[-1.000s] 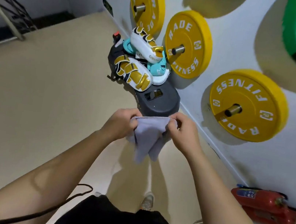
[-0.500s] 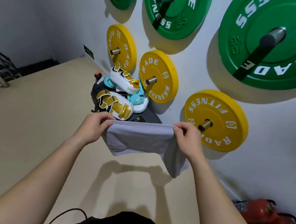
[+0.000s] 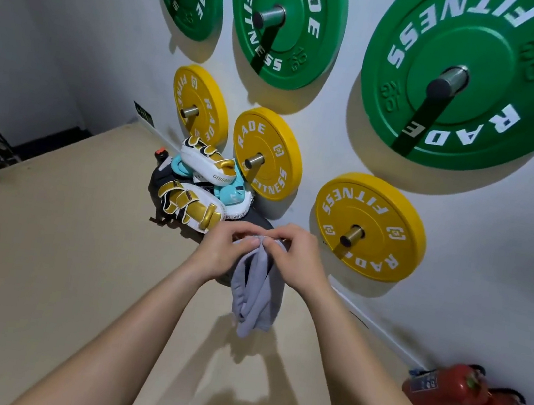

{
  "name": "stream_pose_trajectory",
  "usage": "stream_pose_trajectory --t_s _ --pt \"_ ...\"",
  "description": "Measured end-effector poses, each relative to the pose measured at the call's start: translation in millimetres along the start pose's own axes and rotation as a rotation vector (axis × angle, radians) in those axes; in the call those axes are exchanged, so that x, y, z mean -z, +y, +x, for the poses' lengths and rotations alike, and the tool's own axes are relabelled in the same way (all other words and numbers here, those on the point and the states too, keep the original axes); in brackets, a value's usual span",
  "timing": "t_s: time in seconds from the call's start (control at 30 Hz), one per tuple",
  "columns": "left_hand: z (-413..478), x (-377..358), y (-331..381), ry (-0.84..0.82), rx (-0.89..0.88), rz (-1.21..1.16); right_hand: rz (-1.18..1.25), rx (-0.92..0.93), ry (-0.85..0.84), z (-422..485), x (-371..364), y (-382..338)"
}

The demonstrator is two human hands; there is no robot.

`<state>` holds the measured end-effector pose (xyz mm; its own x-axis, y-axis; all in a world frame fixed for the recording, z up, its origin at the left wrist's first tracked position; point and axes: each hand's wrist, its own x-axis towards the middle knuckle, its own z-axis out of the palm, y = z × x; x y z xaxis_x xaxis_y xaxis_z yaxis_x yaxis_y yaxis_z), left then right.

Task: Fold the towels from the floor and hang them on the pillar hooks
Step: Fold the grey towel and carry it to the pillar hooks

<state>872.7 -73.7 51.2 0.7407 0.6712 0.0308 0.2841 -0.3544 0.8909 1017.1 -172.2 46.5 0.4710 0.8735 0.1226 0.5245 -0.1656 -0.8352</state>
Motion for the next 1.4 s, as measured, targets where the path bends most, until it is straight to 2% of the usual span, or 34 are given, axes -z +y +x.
stream_pose_trajectory --t_s 0.13,0.3,0.53,0.77,0.87,1.03,1.4 --pt "-2 -3 -3 -0.023 0.022 0.02 0.044 -0.021 -0.011 -4 1 3" --pt "-1 -7 -6 0.027 0.08 0.121 0.09 -0.097 0.041 -7 1 9" --pt "11 17 6 0.039 -0.019 0.343 0.129 -0.049 -0.104 -10 14 28" --pt "29 55 2 0.096 -0.02 0.477 0.141 -0.12 -0.167 -12 35 51" --pt "33 66 -1 0.108 0.006 0.505 0.057 -0.165 -0.129 -12 41 62" --pt "32 74 -6 0.188 0.044 0.502 -0.097 -0.225 -0.173 -14 45 82" --pt "25 82 -12 0.29 0.069 0.443 -0.206 -0.378 -0.182 -28 40 112"
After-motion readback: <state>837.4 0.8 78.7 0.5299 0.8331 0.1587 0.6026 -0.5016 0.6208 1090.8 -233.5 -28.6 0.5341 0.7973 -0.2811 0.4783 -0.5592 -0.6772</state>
